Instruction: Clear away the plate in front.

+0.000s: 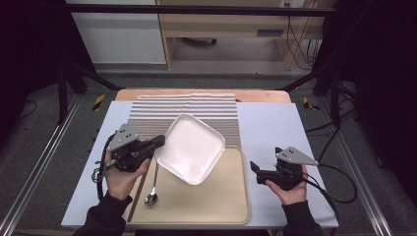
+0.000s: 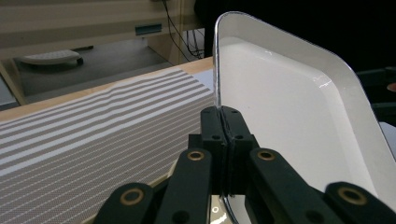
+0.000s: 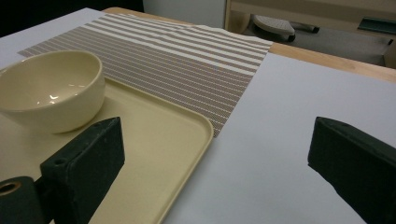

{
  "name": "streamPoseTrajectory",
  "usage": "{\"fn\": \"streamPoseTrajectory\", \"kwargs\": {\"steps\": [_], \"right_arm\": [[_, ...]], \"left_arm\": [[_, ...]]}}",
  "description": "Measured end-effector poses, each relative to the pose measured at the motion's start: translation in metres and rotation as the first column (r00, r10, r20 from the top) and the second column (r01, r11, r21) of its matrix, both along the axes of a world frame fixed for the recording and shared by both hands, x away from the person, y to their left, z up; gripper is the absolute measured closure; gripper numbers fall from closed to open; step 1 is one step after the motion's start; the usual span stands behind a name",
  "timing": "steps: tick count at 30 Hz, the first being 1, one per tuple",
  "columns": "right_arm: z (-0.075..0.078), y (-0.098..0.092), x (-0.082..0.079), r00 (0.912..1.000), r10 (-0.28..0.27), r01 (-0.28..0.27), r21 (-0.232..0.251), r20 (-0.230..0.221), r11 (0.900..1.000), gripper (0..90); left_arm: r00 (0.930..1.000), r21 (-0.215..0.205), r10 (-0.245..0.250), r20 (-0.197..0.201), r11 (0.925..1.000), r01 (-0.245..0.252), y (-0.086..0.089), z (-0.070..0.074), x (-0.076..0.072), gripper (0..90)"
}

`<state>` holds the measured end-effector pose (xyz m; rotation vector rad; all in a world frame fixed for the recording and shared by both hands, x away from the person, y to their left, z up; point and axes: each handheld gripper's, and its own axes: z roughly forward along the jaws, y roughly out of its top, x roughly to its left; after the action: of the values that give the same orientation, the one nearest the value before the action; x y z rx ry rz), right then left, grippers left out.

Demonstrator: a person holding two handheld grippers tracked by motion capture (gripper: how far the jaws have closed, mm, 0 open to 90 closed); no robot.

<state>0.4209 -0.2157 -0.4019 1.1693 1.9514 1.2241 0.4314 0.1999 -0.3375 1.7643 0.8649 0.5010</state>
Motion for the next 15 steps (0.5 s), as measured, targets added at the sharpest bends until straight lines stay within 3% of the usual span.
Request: {"fn": "streamPoseTrajectory", "kwargs": {"steps": [15], "right_arm": [[0.002, -0.002, -0.001, 1.0000, 0.000, 0.000, 0.014, 0.007, 1.000, 4.1]], "left_arm": [[0.9969, 0.072, -0.046, -0.063, 0.9961, 0.051, -0.020, -0.026, -0.025, 88.7]]}}
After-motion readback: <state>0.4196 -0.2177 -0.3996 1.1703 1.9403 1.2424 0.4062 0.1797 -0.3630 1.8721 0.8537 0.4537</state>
